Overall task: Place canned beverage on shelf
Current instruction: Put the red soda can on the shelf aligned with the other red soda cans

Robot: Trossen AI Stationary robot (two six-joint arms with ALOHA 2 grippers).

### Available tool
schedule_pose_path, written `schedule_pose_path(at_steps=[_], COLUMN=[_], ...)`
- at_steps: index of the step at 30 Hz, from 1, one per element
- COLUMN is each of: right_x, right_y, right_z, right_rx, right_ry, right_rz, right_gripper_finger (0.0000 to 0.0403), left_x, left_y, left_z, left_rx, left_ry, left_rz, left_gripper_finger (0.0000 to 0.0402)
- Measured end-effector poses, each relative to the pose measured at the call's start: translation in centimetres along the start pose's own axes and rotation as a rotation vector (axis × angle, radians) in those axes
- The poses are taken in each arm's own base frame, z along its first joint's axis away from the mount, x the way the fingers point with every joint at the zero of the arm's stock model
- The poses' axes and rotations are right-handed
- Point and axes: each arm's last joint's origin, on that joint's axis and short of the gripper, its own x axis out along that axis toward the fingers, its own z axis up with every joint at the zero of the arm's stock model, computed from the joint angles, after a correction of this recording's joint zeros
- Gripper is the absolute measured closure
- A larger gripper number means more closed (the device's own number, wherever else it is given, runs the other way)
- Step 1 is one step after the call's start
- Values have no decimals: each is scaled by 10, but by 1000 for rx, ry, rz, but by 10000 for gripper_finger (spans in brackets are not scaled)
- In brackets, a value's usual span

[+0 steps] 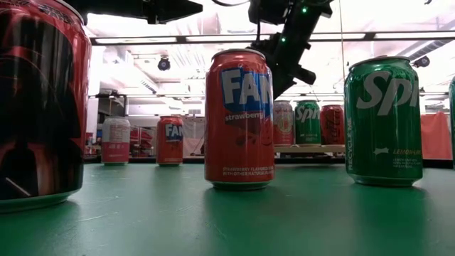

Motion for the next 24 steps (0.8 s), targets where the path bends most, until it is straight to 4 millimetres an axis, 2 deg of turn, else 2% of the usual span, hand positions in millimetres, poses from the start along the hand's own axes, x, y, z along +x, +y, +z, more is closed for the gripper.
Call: schedule_pose_path(at_steps=[24], right_x=[4], right_y=[-9], right_z=[8], right_rx=[-1], right_ry=[-19], right_rz=[-16], right_gripper_finger=[394], left_x=[0], left_y=[0], left_z=[0], left_rx=[0], left_ry=[0], left_rz=[0], left_gripper_finger=[402])
